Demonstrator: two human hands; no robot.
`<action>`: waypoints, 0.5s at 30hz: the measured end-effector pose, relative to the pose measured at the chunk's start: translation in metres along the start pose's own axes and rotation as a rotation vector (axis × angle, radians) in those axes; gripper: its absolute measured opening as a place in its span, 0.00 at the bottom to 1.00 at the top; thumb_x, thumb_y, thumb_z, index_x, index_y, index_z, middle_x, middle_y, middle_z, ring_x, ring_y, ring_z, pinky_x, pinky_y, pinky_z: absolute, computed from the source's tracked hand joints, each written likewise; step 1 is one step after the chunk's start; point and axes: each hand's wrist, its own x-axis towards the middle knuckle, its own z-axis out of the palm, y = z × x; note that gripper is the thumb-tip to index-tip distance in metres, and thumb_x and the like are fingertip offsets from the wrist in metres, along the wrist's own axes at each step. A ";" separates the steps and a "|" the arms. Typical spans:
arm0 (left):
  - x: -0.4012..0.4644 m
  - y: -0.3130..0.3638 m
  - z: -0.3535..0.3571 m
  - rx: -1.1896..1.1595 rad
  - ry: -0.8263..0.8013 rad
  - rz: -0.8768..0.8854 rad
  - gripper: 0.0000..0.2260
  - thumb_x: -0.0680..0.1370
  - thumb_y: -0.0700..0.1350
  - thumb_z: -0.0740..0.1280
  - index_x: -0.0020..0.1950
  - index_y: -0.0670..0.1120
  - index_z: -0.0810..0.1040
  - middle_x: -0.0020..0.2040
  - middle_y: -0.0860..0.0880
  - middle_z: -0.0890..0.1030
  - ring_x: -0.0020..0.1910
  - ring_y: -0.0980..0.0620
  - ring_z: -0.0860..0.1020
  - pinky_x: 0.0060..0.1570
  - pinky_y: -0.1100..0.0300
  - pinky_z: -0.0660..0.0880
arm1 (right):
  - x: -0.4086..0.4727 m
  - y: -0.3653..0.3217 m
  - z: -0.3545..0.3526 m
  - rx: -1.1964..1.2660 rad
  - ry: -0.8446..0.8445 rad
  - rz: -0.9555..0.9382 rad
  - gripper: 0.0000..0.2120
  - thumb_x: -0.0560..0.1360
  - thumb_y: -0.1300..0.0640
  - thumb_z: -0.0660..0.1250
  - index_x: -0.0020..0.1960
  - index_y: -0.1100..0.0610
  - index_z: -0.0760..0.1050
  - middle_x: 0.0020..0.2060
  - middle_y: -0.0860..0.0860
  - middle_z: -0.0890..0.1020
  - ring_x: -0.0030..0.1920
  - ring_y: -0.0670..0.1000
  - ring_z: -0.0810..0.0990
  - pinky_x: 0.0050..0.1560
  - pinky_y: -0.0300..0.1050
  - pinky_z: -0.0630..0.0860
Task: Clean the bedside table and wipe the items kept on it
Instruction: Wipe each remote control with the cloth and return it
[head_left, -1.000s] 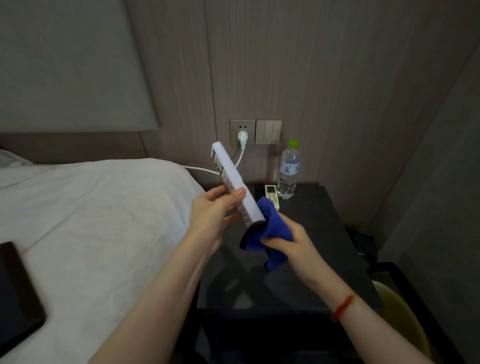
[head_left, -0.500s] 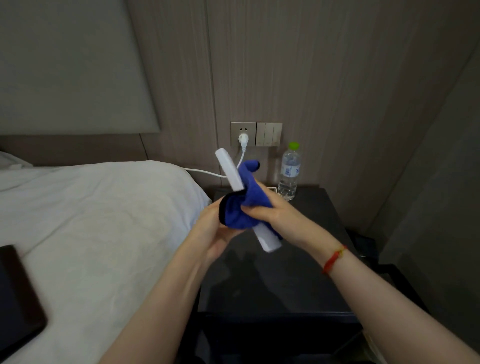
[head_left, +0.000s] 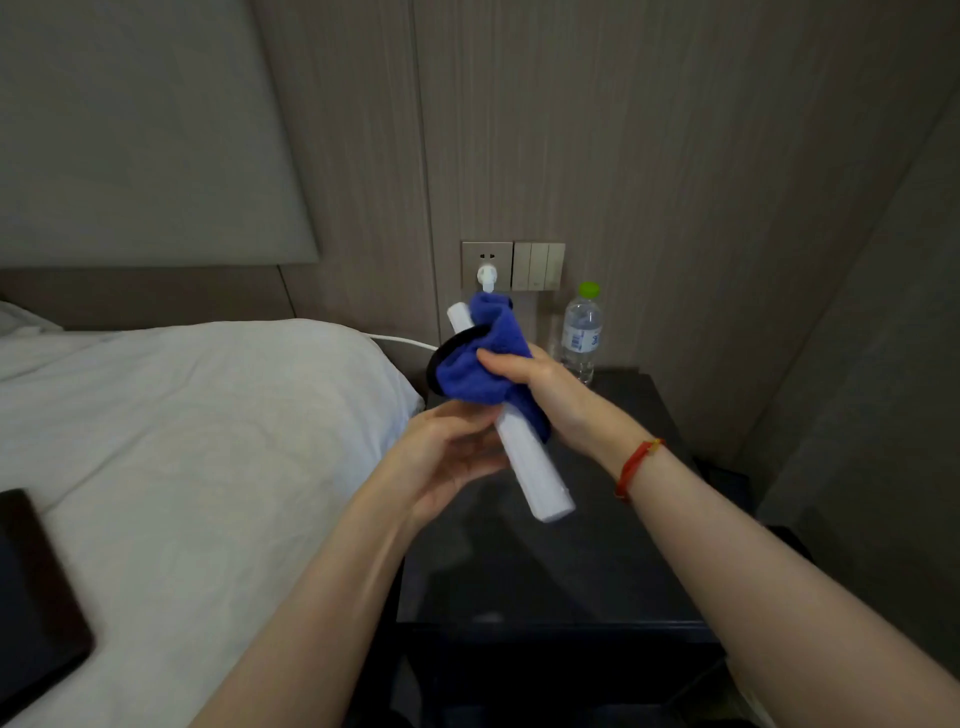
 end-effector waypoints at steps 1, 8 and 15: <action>-0.001 0.002 -0.001 0.024 -0.012 0.009 0.15 0.66 0.41 0.68 0.52 0.44 0.79 0.45 0.46 0.85 0.43 0.49 0.84 0.39 0.56 0.81 | -0.001 0.005 0.000 0.033 0.022 0.014 0.06 0.78 0.59 0.57 0.50 0.53 0.72 0.42 0.49 0.79 0.35 0.40 0.80 0.39 0.31 0.76; -0.001 0.007 -0.010 0.006 0.107 0.040 0.12 0.74 0.34 0.58 0.52 0.41 0.78 0.38 0.47 0.85 0.37 0.52 0.83 0.37 0.60 0.81 | -0.028 0.042 0.013 -0.029 0.060 -0.068 0.12 0.77 0.64 0.58 0.60 0.60 0.70 0.50 0.52 0.77 0.46 0.40 0.78 0.47 0.30 0.74; -0.004 0.005 -0.010 -0.028 0.227 0.013 0.16 0.63 0.45 0.72 0.50 0.45 0.79 0.39 0.48 0.85 0.38 0.53 0.84 0.37 0.61 0.80 | -0.047 0.051 0.031 -0.839 0.301 -0.084 0.26 0.73 0.56 0.65 0.68 0.52 0.59 0.59 0.49 0.74 0.57 0.52 0.77 0.52 0.47 0.76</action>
